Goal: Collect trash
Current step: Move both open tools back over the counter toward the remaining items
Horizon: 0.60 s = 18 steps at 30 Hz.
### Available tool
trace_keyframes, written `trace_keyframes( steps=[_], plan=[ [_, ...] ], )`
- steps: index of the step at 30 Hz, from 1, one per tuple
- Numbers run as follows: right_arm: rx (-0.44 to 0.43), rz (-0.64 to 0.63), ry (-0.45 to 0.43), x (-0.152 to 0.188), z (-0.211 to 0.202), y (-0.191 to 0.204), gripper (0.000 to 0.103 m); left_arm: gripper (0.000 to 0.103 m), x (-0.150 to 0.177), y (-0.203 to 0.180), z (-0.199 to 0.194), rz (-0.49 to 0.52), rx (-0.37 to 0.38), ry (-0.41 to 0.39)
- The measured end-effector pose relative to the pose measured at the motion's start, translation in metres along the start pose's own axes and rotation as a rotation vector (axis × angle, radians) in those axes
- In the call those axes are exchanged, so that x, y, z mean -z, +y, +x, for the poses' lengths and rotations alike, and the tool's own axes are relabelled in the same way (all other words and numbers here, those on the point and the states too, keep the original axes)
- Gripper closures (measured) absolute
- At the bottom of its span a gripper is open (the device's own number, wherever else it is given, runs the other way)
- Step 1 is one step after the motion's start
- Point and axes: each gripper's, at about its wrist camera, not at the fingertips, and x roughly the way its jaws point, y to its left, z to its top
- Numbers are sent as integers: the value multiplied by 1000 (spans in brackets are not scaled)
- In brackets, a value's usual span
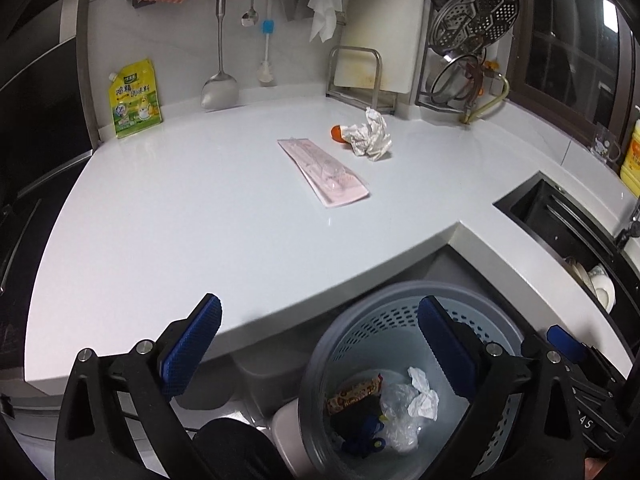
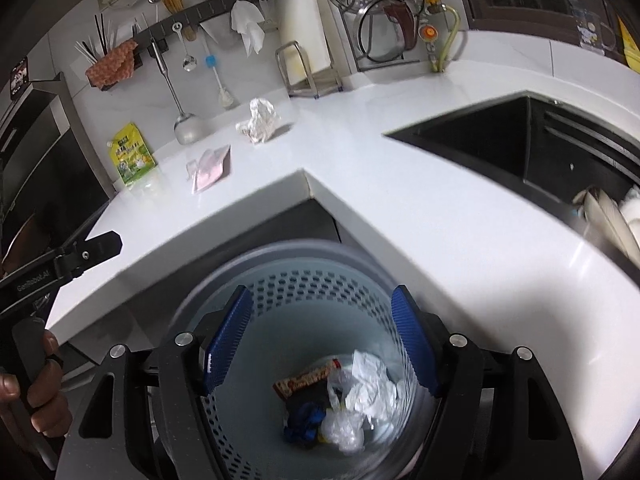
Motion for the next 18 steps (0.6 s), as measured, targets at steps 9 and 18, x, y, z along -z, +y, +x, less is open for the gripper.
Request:
trace_keyframes(
  steps=[9, 18],
  plan=[
    [-42, -13, -39, -36, 4, 4, 32, 6, -36, 1, 7, -15, -1, -43],
    [-43, -64, -62, -66, 11, 13, 32, 6, -65, 4, 23, -16, -25, -69]
  ],
)
